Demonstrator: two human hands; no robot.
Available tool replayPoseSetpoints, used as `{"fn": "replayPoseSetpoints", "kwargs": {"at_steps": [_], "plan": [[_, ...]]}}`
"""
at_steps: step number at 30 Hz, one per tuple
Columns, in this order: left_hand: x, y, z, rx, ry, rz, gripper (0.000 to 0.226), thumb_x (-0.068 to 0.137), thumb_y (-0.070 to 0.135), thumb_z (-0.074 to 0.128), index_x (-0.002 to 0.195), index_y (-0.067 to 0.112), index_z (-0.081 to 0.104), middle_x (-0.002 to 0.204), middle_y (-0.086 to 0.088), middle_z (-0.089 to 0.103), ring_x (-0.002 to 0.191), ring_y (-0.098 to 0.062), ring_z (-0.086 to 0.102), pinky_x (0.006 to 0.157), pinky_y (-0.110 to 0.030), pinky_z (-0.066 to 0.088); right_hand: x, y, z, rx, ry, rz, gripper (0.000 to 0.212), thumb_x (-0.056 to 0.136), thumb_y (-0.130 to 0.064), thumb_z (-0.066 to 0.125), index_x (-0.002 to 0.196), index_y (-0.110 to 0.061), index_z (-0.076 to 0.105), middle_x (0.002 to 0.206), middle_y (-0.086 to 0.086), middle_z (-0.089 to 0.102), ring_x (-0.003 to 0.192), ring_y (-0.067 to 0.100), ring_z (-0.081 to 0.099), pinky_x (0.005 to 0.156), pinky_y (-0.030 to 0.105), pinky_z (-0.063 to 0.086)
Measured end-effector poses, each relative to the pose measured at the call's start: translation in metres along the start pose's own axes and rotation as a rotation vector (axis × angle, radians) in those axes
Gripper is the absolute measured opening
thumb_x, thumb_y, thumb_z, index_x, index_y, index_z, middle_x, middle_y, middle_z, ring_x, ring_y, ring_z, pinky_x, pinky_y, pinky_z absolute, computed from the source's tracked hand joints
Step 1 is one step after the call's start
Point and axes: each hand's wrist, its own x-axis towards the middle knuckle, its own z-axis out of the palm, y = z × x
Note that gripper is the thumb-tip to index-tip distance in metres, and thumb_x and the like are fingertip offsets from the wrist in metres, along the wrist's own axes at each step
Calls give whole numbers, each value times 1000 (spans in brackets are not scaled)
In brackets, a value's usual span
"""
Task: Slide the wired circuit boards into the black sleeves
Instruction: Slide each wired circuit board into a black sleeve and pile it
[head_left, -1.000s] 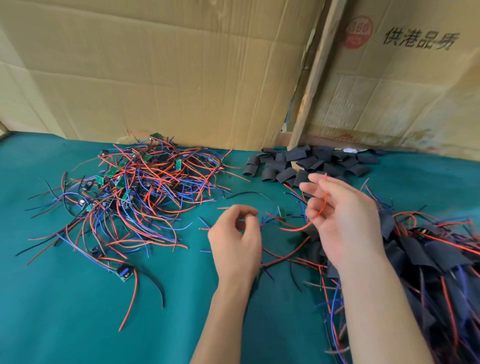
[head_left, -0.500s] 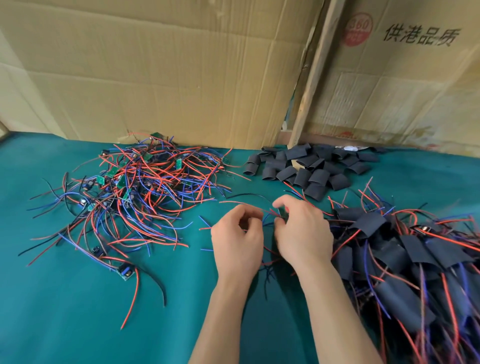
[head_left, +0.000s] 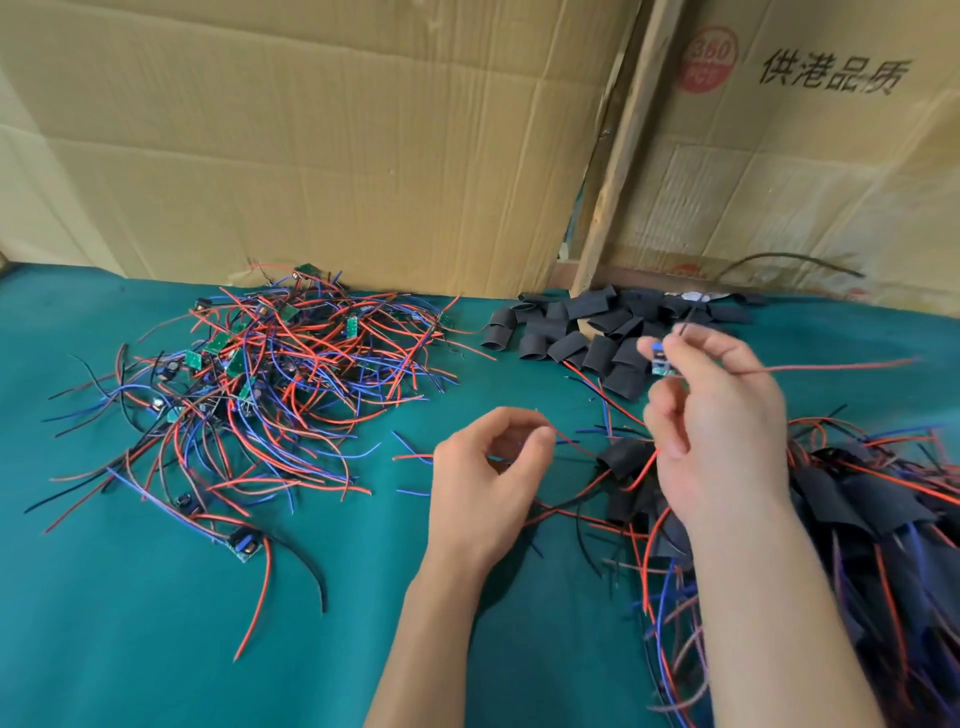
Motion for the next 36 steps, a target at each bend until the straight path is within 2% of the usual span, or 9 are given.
{"fn": "replayPoseSetpoints", "kwargs": {"at_steps": [4,6,10,15,21,28,31,34,36], "plan": [[-5,4,3,101,-231,40,38,76,61,70,99,31,78,79,13,73,70,-6,65,71,-24,52,-2,-3,2,77,-17,-11,13,101,-1,55,96,-12,59,89,10,72,37,10,31,33,21,14],[-6,2,4,245,-256,109,36,76,53,74,105,33,78,86,15,73,79,-4,65,77,-21,50,-5,0,5,100,-26,24,11,101,0,55,99,-10,59,88,9,72,38,10,33,33,20,15],[-6,-5,2,409,-242,180,41,74,19,79,113,29,73,93,11,69,90,-8,62,85,-22,47,-10,4,11,95,-97,105,13,100,0,55,98,-10,61,92,9,72,47,12,30,36,20,13],[-9,-11,-7,416,-66,135,32,76,-1,72,100,20,74,85,12,70,79,-9,64,80,-27,53,-14,-14,14,142,-179,91,18,100,-1,57,90,-15,62,90,10,71,48,11,35,40,20,17],[-13,-12,-24,479,31,65,23,79,1,72,92,19,74,85,8,73,79,-15,65,79,-30,53,-17,-45,9,131,-280,-46,16,99,-5,57,91,-18,63,90,8,70,47,8,36,40,19,21],[-37,-7,-68,641,-30,52,23,78,3,72,90,23,75,82,11,72,75,-15,67,77,-33,55,-14,-49,2,-118,-137,-142,14,96,-4,62,91,-17,65,88,7,72,46,12,36,38,19,23],[-54,-2,-78,676,84,98,23,78,3,74,90,23,74,80,12,69,75,-15,65,75,-32,53,-12,-49,-1,-234,-104,-146,14,94,-5,65,90,-18,66,83,5,73,43,10,40,38,18,24],[-72,20,-57,613,117,270,8,84,22,68,91,25,71,82,13,67,80,-15,64,73,-32,53,-11,-53,-4,-252,-79,-193,12,92,-7,67,89,-19,67,80,2,73,42,10,42,38,18,25],[-75,35,-25,635,3,216,26,87,52,53,90,28,63,79,12,65,78,-16,63,69,-33,51,-11,-57,-5,-234,-84,-206,12,93,-8,66,88,-19,67,79,1,73,42,9,42,38,18,25]]}}
